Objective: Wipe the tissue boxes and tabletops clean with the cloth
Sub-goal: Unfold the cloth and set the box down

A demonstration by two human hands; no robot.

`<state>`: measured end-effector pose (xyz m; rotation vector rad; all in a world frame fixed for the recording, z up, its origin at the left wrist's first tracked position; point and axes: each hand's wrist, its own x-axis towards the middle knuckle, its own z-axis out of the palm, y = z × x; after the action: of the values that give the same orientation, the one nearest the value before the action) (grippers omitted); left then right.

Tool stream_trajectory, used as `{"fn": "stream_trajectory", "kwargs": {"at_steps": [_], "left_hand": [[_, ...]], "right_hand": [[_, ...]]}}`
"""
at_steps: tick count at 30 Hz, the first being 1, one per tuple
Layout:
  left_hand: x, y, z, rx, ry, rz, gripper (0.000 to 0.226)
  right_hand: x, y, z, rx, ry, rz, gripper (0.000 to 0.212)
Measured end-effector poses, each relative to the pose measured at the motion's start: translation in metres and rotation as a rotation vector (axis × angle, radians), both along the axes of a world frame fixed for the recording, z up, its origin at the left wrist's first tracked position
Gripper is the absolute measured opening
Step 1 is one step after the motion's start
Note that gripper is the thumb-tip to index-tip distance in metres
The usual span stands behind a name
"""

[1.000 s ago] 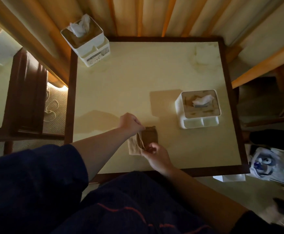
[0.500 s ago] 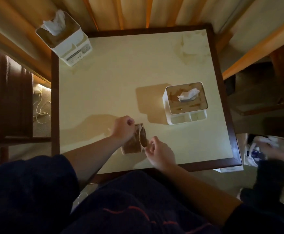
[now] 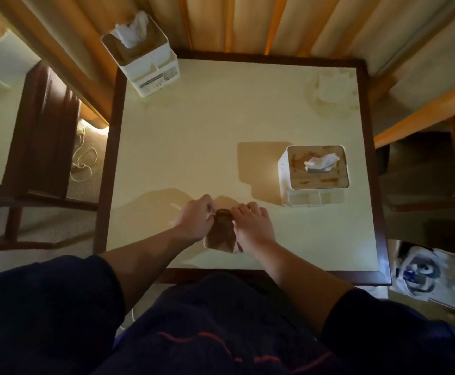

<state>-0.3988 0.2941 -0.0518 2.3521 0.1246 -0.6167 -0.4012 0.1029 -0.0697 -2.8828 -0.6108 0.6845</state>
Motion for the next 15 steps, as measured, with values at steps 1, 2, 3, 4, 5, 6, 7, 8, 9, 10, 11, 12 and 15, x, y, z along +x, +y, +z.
{"fn": "stream_trajectory", "kwargs": {"at_steps": [1, 2, 3, 4, 5, 6, 7, 8, 9, 10, 11, 12, 15], "left_hand": [[-0.003, -0.002, 0.003, -0.027, -0.018, -0.005, 0.014], [-0.005, -0.004, 0.006, -0.046, -0.023, -0.009, 0.017], [-0.007, -0.005, 0.009, -0.063, -0.030, -0.023, 0.017], [-0.009, -0.007, 0.012, -0.067, -0.037, -0.050, 0.016], [-0.012, -0.008, 0.015, -0.076, -0.048, -0.083, 0.013], [-0.014, -0.009, 0.019, -0.091, -0.061, -0.108, 0.012], [-0.016, -0.009, 0.023, -0.114, -0.077, -0.124, 0.011], [-0.018, -0.009, 0.027, -0.136, -0.092, -0.134, 0.010], [-0.019, -0.010, 0.032, -0.158, -0.100, -0.143, 0.009], [-0.019, -0.011, 0.035, -0.179, -0.110, -0.151, 0.009], [-0.019, -0.013, 0.041, -0.196, -0.124, -0.162, 0.010], [-0.017, -0.016, 0.046, -0.212, -0.143, -0.176, 0.011], [-0.012, -0.030, 0.064, -0.241, -0.199, -0.197, 0.009]], "right_hand": [[-0.005, -0.003, 0.002, 0.014, -0.013, -0.025, 0.046], [-0.011, -0.006, 0.004, 0.034, -0.019, -0.062, 0.045], [-0.016, -0.009, 0.007, 0.053, -0.019, -0.105, 0.044], [-0.022, -0.013, 0.009, 0.069, -0.017, -0.142, 0.041], [-0.026, -0.017, 0.012, 0.083, -0.021, -0.163, 0.035], [-0.031, -0.022, 0.015, 0.100, -0.027, -0.170, 0.029], [-0.035, -0.028, 0.020, 0.131, -0.044, -0.174, 0.024], [-0.040, -0.035, 0.024, 0.174, -0.062, -0.188, 0.022], [-0.043, -0.041, 0.029, 0.221, -0.068, -0.216, 0.021], [-0.047, -0.049, 0.036, 0.266, -0.066, -0.250, 0.020], [-0.049, -0.057, 0.042, 0.303, -0.062, -0.281, 0.021], [-0.051, -0.065, 0.049, 0.335, -0.058, -0.308, 0.021], [-0.052, -0.091, 0.072, 0.422, -0.072, -0.390, 0.022]]}}
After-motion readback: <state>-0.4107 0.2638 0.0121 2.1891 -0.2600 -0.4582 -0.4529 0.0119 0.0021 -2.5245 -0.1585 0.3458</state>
